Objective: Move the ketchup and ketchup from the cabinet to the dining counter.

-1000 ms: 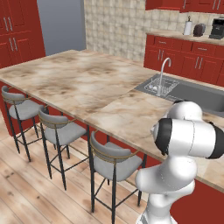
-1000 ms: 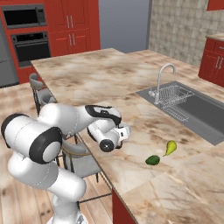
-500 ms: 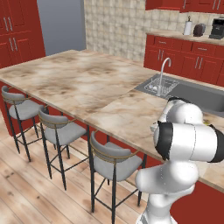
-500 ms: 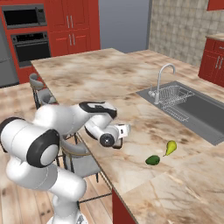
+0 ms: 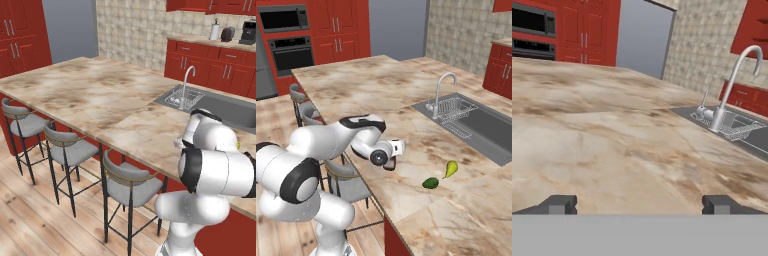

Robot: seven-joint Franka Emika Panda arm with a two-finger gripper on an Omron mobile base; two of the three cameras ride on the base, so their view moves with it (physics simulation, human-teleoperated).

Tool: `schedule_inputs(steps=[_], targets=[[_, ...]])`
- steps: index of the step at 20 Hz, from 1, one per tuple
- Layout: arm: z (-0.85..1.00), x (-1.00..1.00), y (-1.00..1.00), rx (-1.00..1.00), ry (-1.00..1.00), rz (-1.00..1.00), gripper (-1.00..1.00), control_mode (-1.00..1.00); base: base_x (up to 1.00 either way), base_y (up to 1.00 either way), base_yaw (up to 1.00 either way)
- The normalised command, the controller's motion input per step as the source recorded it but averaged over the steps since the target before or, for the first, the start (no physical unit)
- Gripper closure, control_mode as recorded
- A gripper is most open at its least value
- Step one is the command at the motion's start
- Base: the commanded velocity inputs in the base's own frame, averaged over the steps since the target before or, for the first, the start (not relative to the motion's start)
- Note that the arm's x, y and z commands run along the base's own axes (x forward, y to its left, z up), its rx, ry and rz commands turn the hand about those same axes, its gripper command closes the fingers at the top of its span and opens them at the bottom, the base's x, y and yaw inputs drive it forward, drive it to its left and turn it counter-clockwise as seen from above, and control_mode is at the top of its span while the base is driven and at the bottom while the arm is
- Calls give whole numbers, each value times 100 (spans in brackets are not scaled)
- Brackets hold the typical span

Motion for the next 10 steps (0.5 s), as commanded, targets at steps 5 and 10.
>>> schedule_inputs(steps=[5, 10], targets=[[17, 9, 0, 0, 0, -4, -100, -100, 0, 0, 0], [24, 3, 0, 0, 0, -1, -100, -100, 0, 0, 0]])
